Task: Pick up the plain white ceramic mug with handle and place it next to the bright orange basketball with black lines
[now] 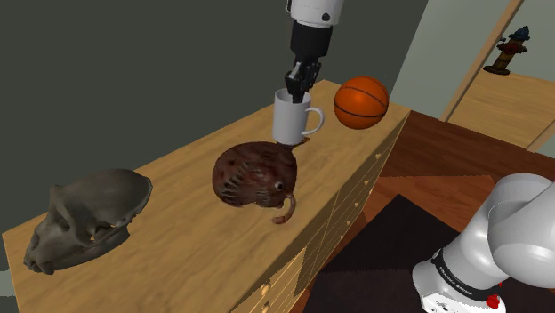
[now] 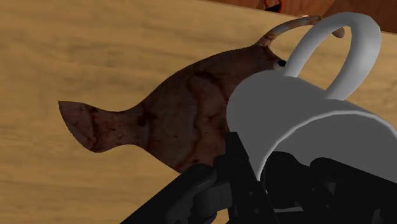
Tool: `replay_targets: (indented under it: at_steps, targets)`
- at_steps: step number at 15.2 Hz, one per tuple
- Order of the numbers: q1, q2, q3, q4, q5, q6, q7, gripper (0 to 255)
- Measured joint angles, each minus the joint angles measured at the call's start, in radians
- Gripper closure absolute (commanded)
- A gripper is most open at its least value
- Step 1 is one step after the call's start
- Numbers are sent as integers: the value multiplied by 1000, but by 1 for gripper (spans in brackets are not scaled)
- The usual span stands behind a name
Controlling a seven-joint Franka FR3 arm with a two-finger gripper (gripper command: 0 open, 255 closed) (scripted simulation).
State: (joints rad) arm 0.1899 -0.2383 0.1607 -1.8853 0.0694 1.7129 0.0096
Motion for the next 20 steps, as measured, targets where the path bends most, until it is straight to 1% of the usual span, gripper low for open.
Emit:
replay_targets:
  at_steps: [9,15,20]
  targets:
    - [-6,24,-8,140,-5,-116,-4,255]
    - [-57,-3,-93,109,-14,-120,-139,255]
    - [-105,14,-173,127,-26,-127,-265,255]
